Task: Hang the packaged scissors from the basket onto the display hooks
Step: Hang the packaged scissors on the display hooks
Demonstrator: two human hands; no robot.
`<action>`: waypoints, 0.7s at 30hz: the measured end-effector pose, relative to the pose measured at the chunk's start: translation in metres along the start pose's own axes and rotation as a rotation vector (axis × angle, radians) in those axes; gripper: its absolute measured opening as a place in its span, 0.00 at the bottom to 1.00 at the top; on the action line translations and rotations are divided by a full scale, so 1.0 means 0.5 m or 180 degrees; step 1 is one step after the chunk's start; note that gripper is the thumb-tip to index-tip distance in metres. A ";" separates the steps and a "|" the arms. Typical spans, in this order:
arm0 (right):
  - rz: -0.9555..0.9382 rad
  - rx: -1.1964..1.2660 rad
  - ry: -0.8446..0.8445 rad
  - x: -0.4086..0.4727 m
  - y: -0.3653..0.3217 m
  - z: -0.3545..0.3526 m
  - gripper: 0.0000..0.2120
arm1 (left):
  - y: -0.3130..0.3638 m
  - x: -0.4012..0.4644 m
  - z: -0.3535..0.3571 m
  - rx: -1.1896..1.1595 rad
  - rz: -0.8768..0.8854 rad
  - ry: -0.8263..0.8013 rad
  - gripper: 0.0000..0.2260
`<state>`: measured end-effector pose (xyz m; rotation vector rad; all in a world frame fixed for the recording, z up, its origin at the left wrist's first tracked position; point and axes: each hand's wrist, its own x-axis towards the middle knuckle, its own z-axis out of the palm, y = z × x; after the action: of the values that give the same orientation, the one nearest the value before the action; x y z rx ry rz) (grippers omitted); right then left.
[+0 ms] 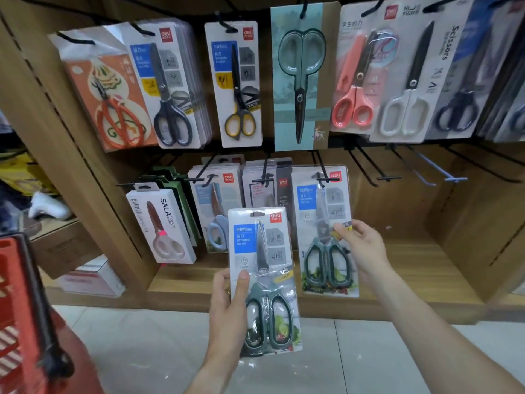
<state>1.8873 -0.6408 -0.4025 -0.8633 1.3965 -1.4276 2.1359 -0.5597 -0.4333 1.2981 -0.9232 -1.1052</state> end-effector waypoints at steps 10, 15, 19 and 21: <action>0.0198 -0.0272 0.0353 0.106 0.020 0.007 0.19 | 0.010 -0.013 0.027 -0.0149 -0.0058 -0.0289 0.08; -0.0282 -0.0463 0.1004 -0.001 0.034 0.021 0.26 | 0.004 -0.016 0.033 -0.0242 -0.0178 -0.0376 0.07; 0.0161 0.0141 -0.0099 -0.127 0.051 0.052 0.24 | -0.001 -0.026 0.050 -0.0249 -0.0099 -0.0605 0.11; 0.0241 0.0201 -0.0281 -0.152 0.056 0.057 0.20 | -0.002 -0.035 0.063 -0.0232 -0.0051 -0.0744 0.12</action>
<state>1.9424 -0.5769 -0.4178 -0.8150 1.2978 -1.3531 2.1011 -0.5508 -0.4303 1.1346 -1.0357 -1.3109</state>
